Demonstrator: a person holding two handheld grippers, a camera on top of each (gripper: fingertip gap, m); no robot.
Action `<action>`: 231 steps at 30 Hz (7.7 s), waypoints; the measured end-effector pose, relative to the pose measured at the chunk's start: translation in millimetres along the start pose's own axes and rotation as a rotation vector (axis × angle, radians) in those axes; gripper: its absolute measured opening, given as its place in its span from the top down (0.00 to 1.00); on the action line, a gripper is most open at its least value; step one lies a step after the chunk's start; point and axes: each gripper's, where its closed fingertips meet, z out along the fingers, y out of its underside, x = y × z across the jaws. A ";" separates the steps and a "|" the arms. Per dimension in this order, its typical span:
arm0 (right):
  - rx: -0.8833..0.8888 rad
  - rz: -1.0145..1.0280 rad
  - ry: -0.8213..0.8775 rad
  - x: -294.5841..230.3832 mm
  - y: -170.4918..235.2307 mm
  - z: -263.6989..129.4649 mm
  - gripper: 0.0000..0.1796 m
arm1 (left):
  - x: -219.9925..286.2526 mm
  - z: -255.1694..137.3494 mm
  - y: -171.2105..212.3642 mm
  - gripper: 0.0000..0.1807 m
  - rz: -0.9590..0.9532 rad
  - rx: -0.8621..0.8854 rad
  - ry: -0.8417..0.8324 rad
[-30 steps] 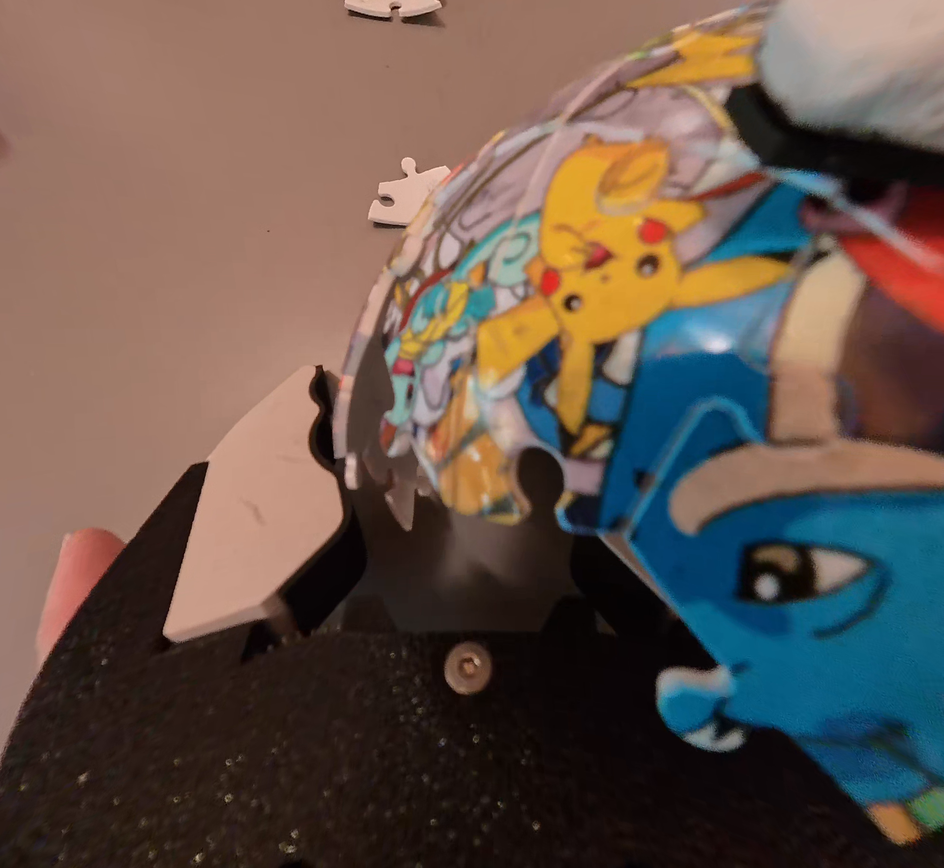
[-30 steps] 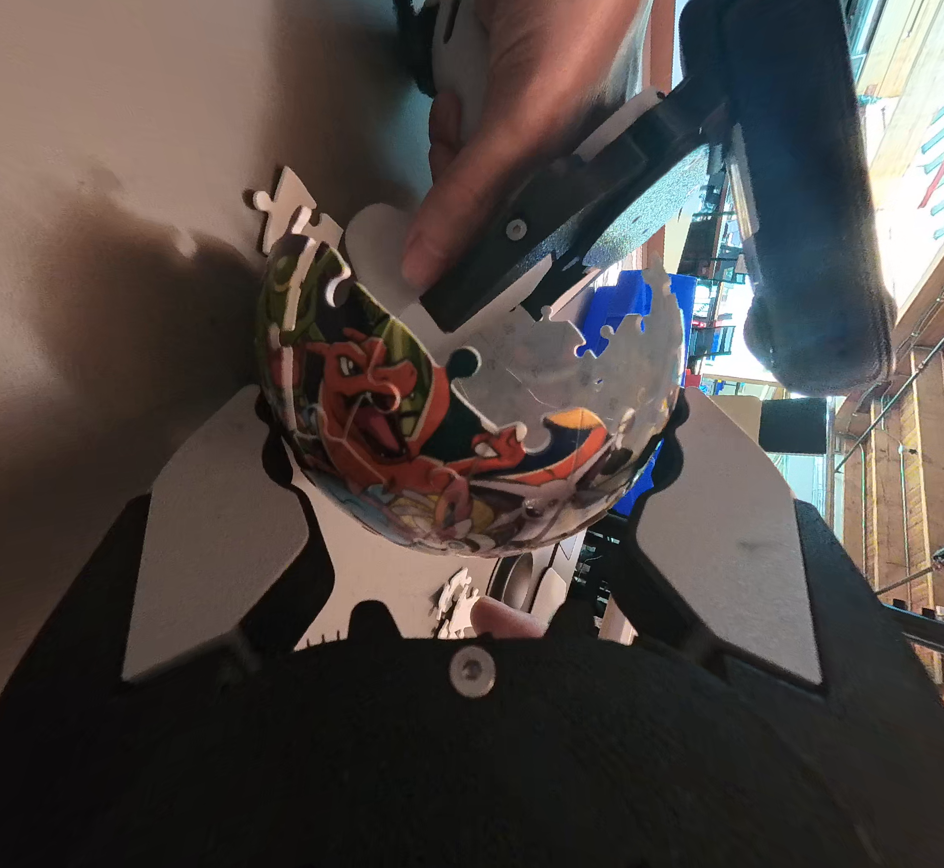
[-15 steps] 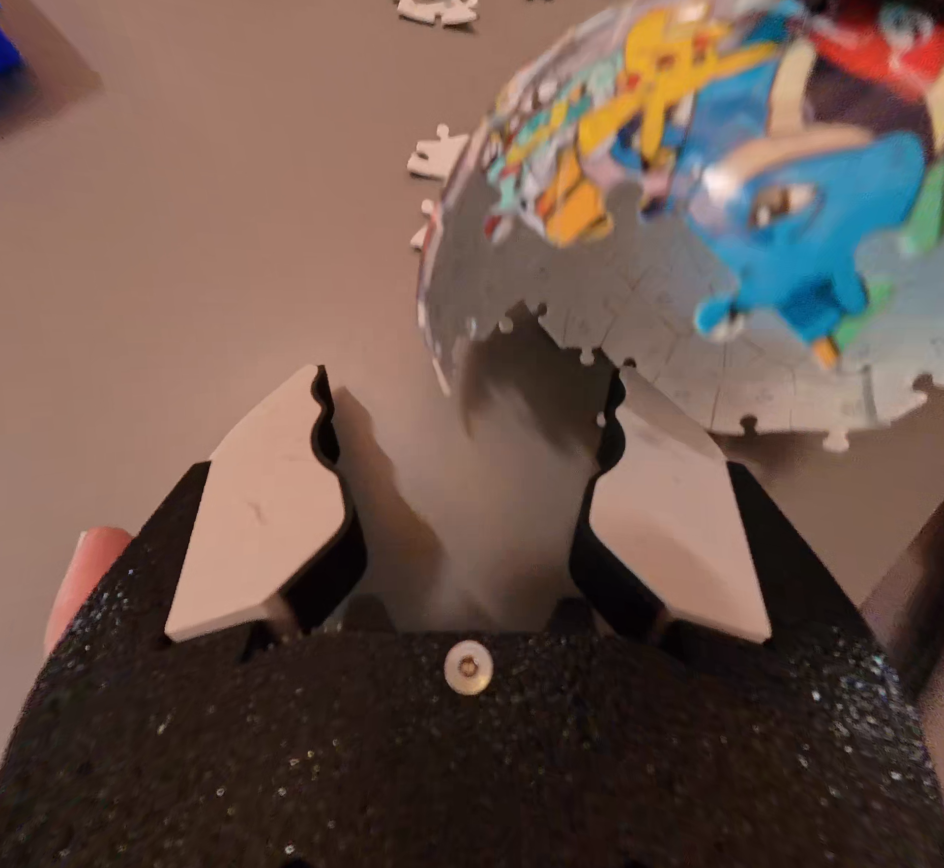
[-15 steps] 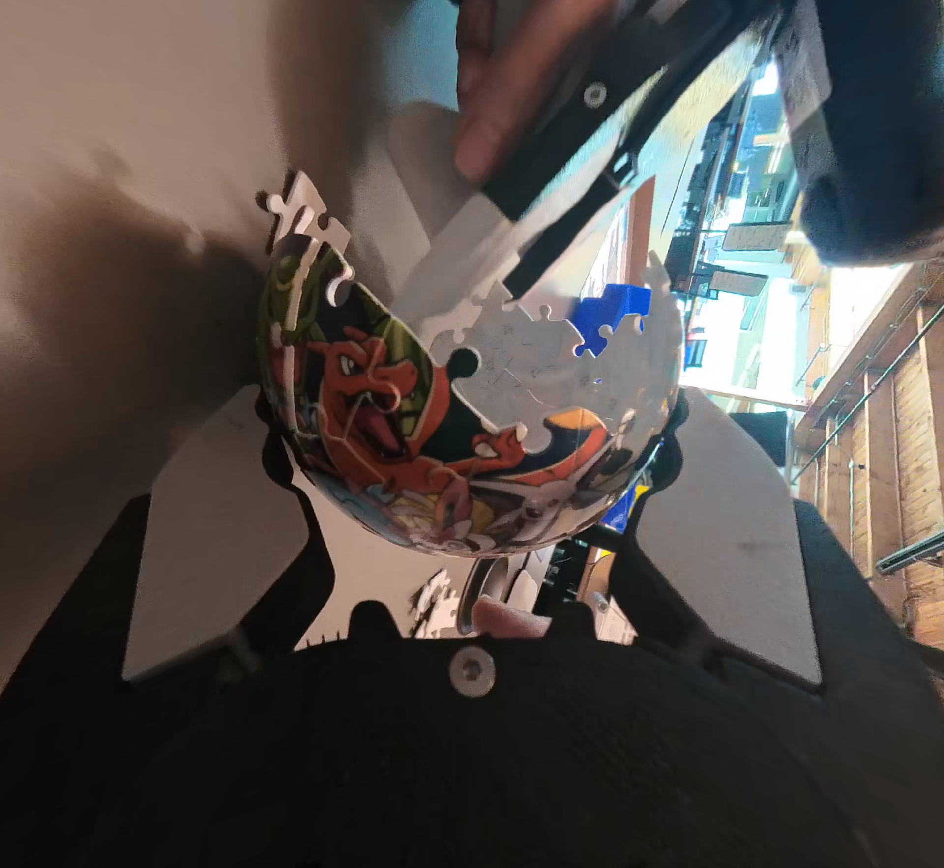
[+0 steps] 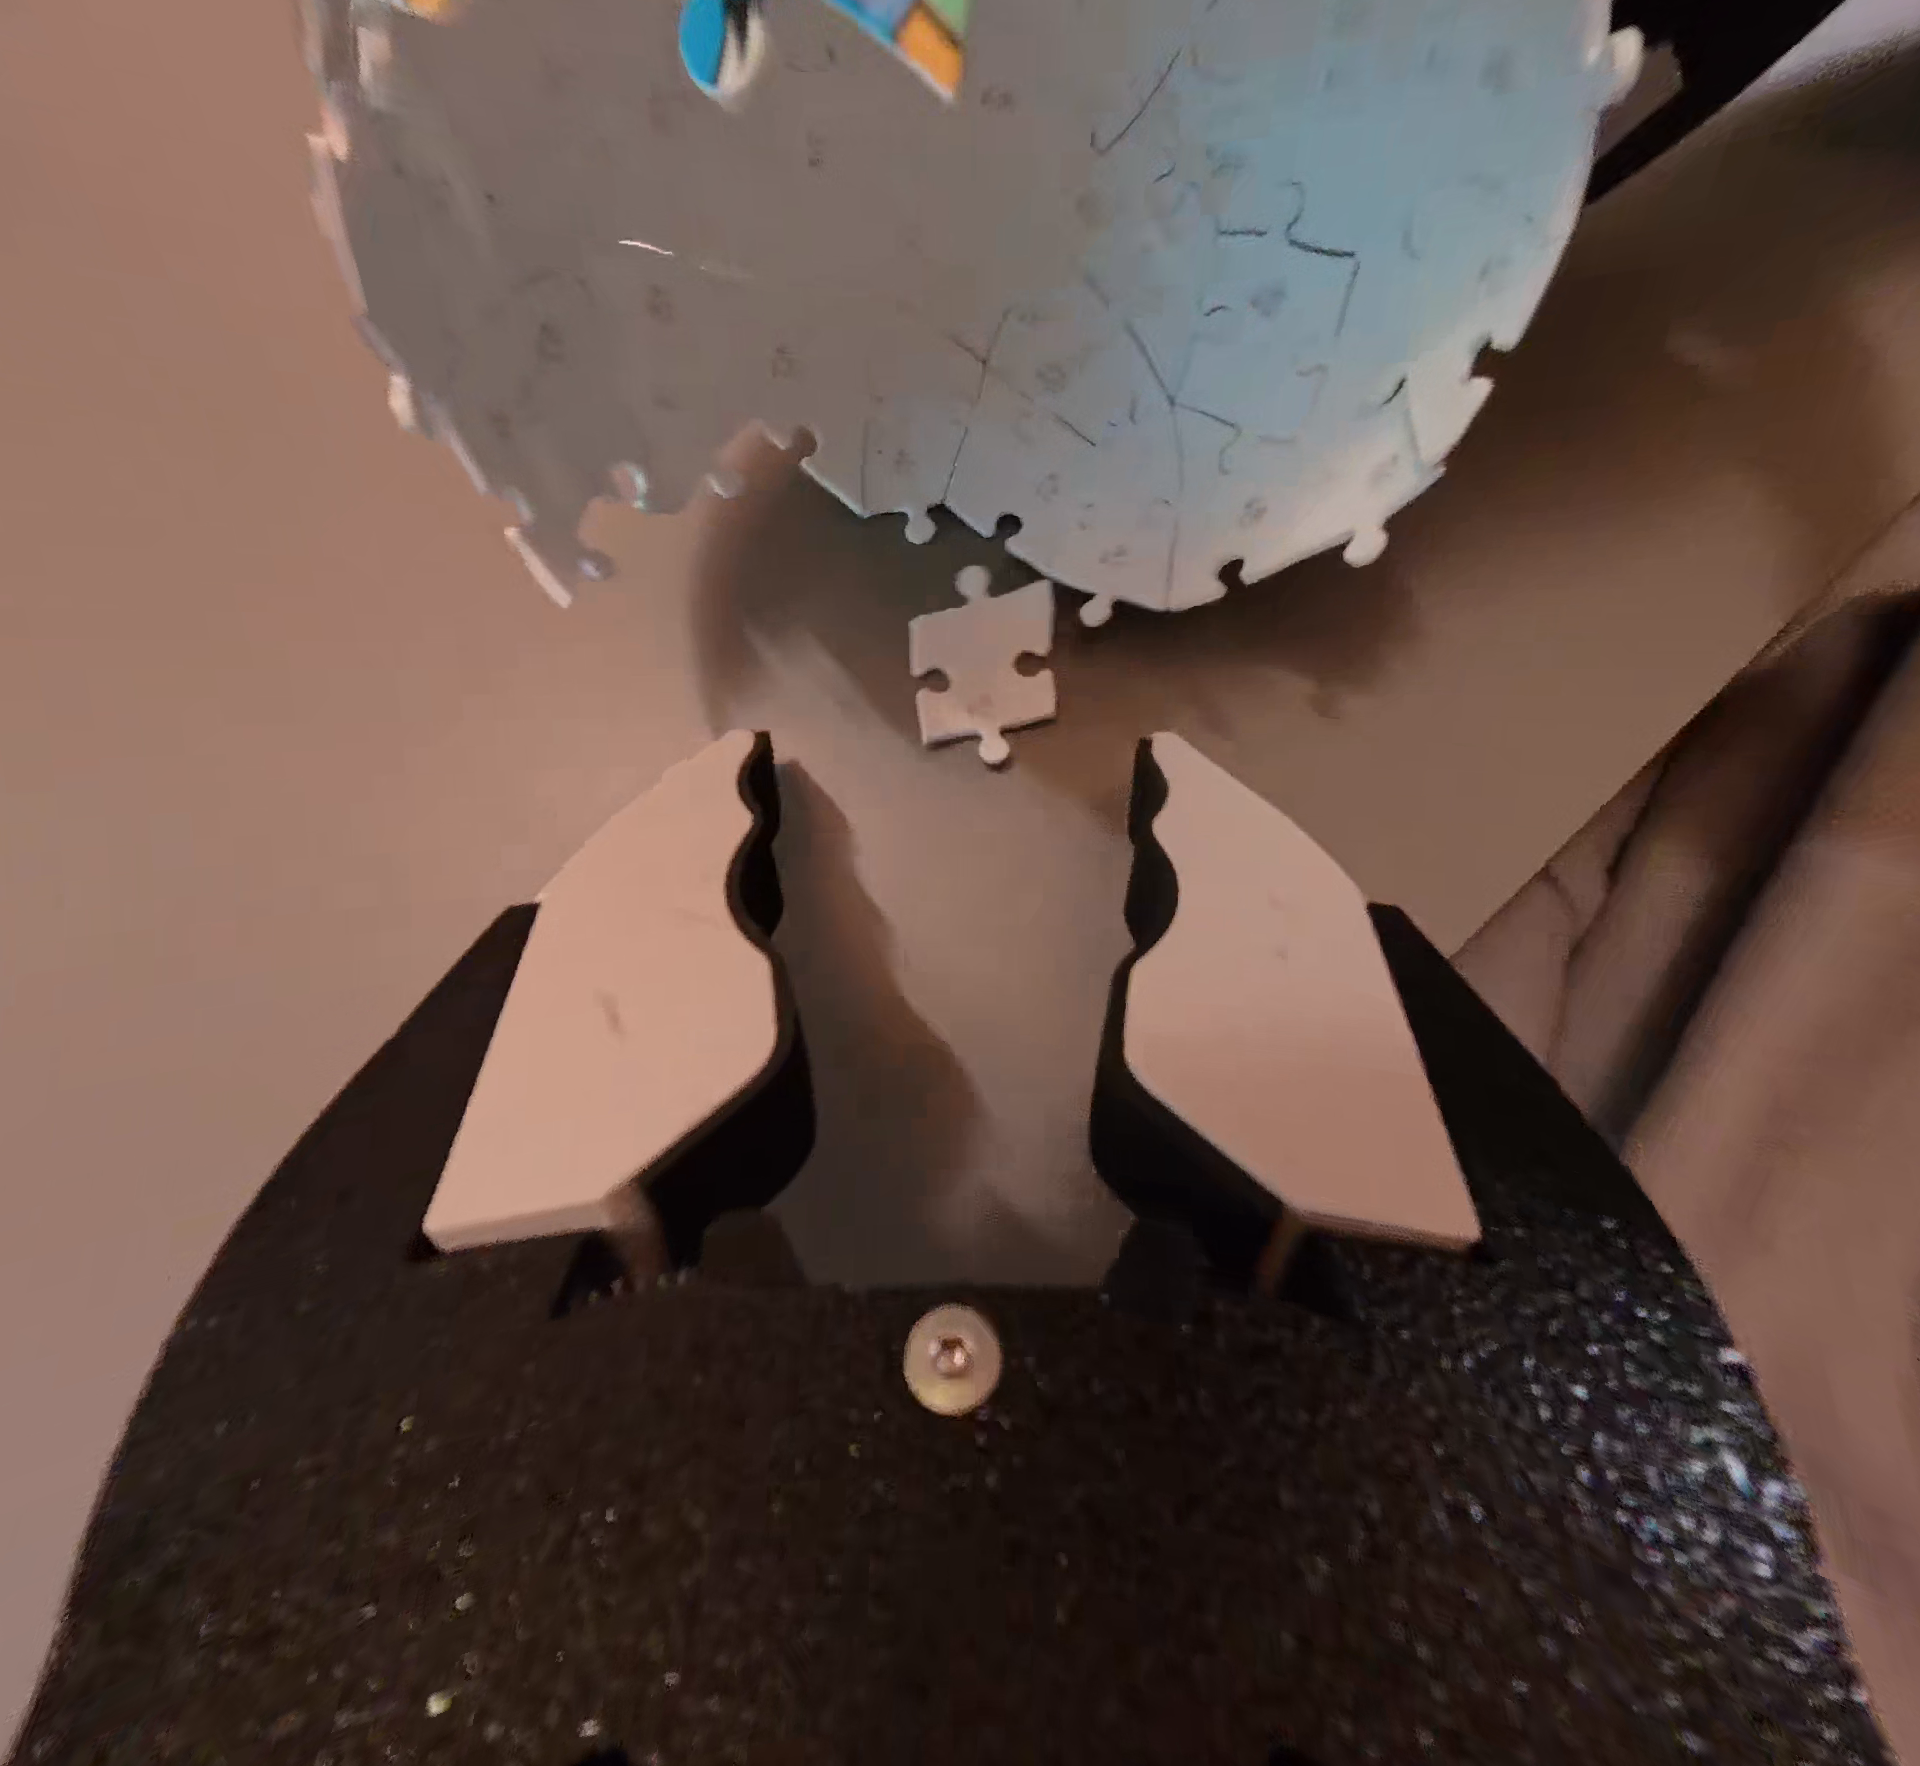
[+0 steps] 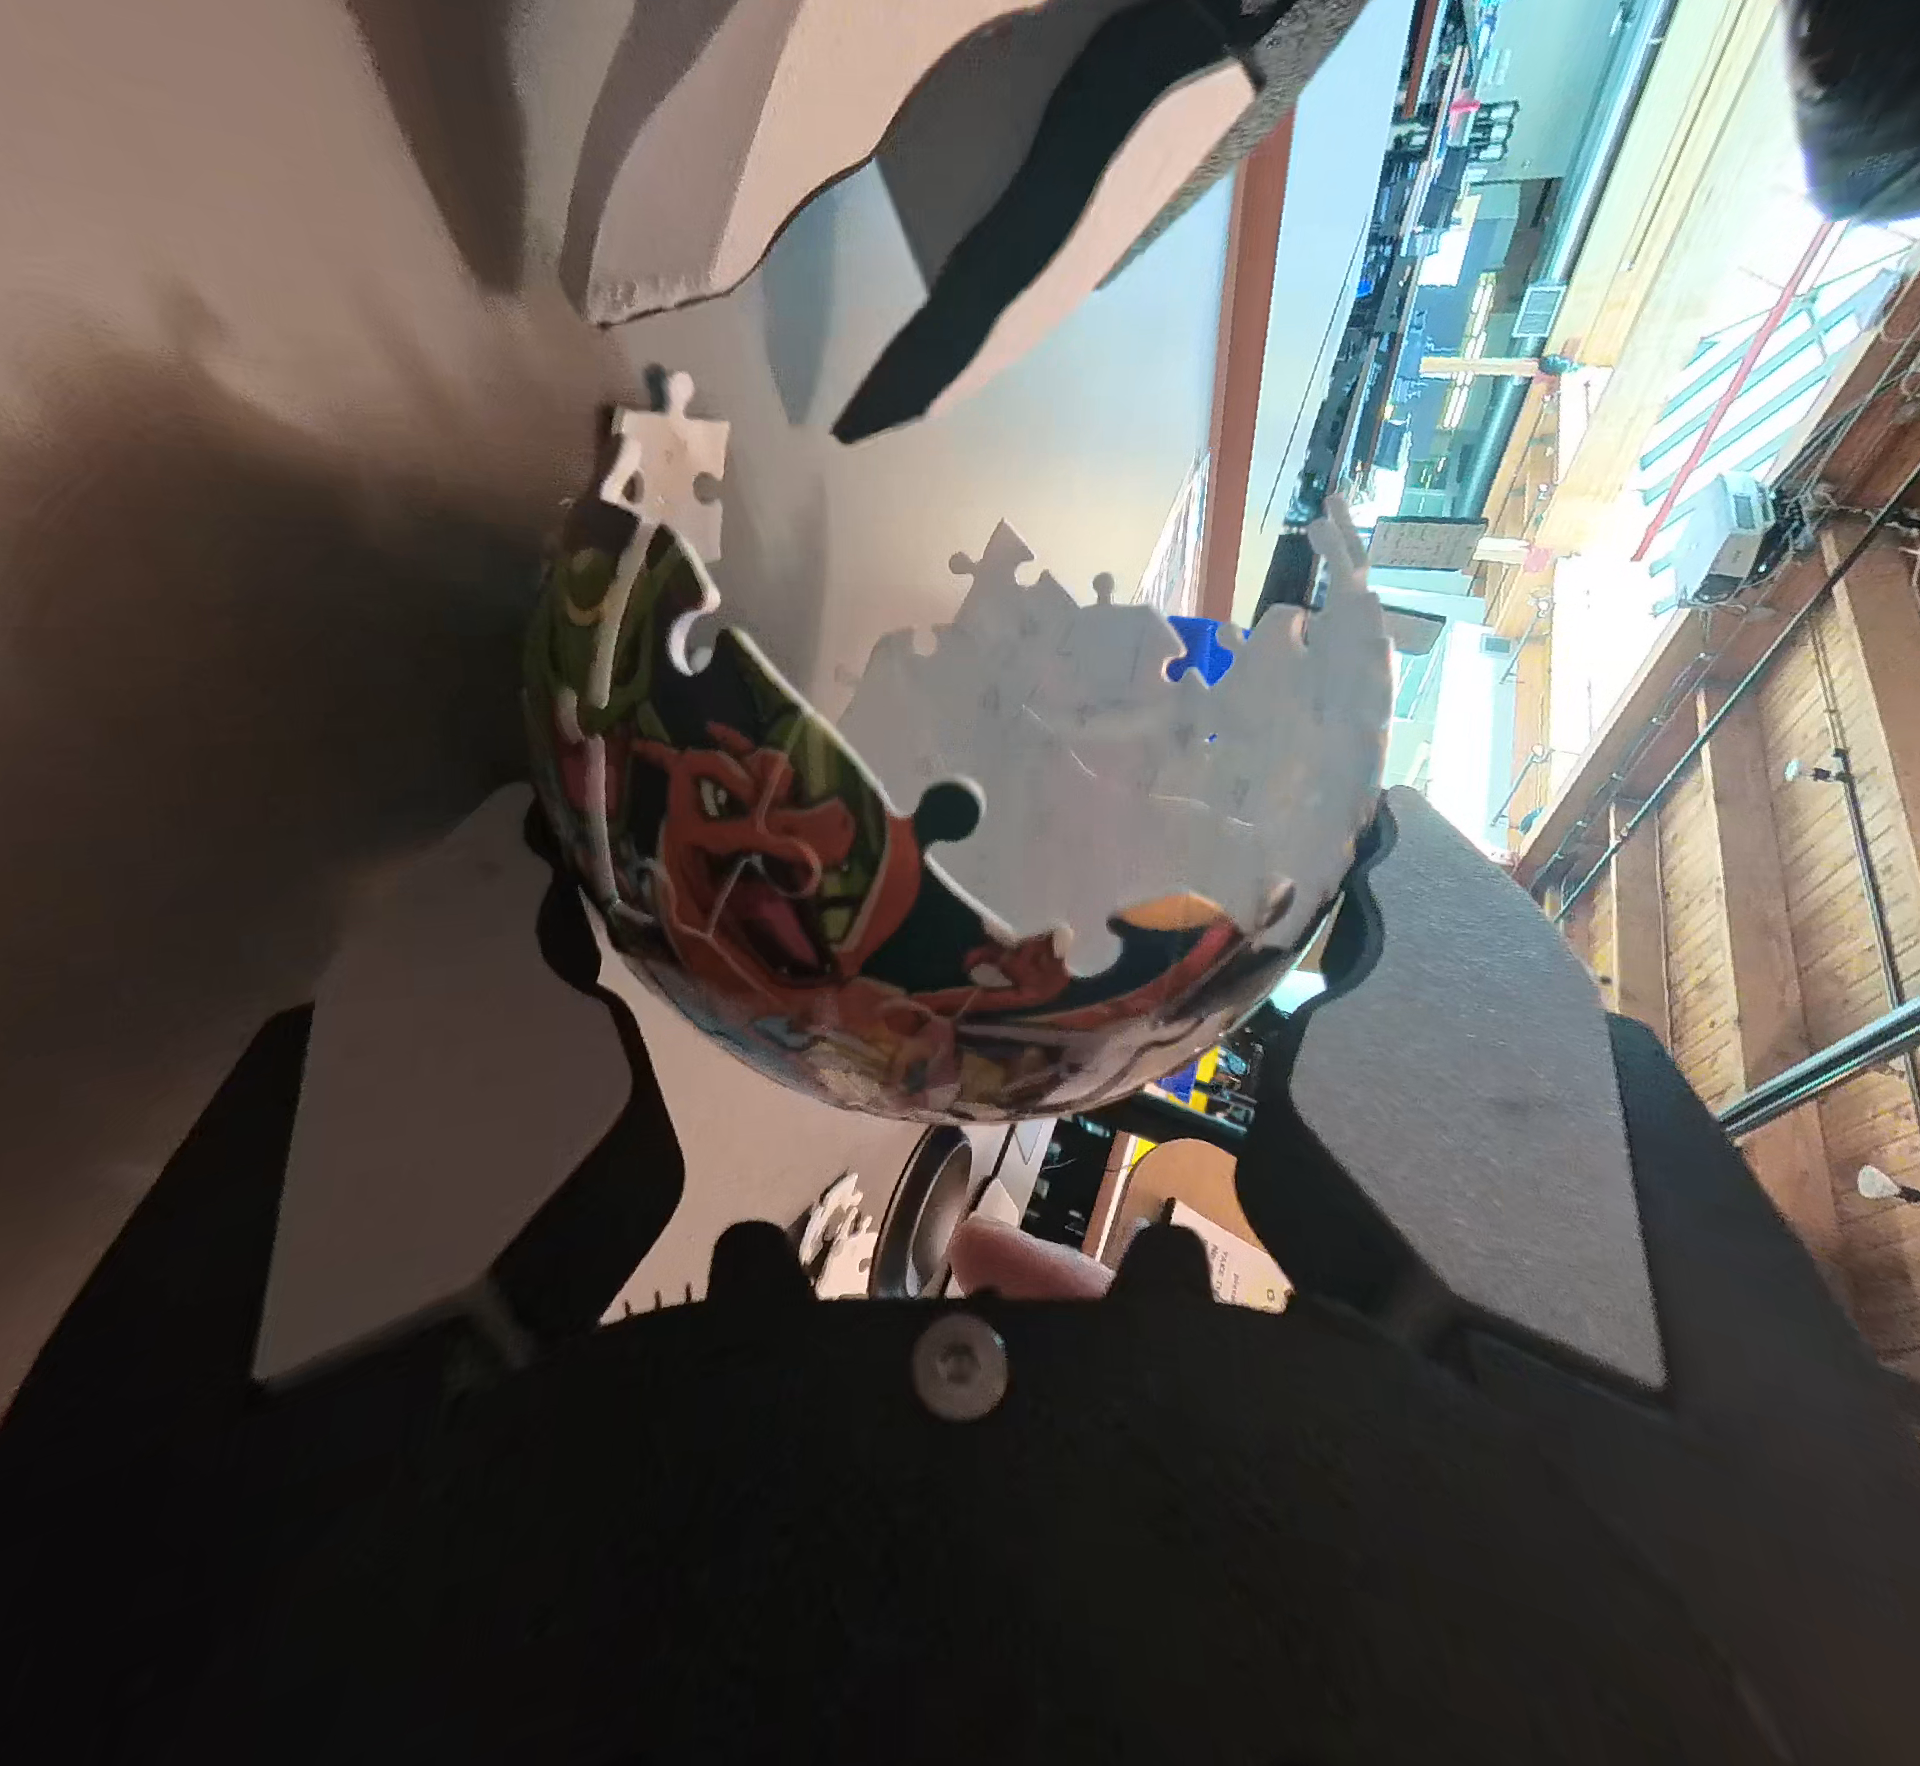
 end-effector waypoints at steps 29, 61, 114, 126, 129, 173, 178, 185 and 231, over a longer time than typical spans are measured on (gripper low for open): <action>-0.038 -0.077 -0.001 -0.7 -4.5 0.8 0.24 | -2.9 -6.1 12.0 0.86 0.298 -0.039 0.102; -0.159 -0.273 0.023 -4.3 -12.1 -8.4 0.22 | -38.5 -44.6 -12.7 0.69 0.114 0.054 -0.316; 0.080 0.115 -0.272 -11.5 -5.2 -17.3 0.28 | 2.3 -46.2 -118.3 0.90 1.567 0.709 -0.963; -0.103 -0.068 -0.220 -9.7 -15.9 -18.1 0.30 | -14.5 -67.4 -88.1 0.59 1.196 0.670 -0.810; -0.123 -0.088 -0.208 -8.6 -10.5 -16.0 0.29 | -17.5 -83.1 -70.1 0.62 0.973 0.655 -0.710; 0.015 -0.031 -0.265 -4.9 -15.9 -4.4 0.29 | 4.2 -4.4 8.8 0.85 0.496 -0.029 0.187; 0.013 -0.032 -0.262 -5.0 -14.8 -4.5 0.30 | 4.4 -3.6 4.9 0.85 0.505 0.030 0.236; 0.026 -0.027 -0.261 -5.2 -17.4 -4.1 0.30 | 3.4 -5.6 7.4 0.85 0.509 0.028 0.267; 0.057 0.009 -0.274 0.0 -16.2 2.3 0.29 | -30.4 9.8 -2.7 0.62 0.099 -0.034 0.065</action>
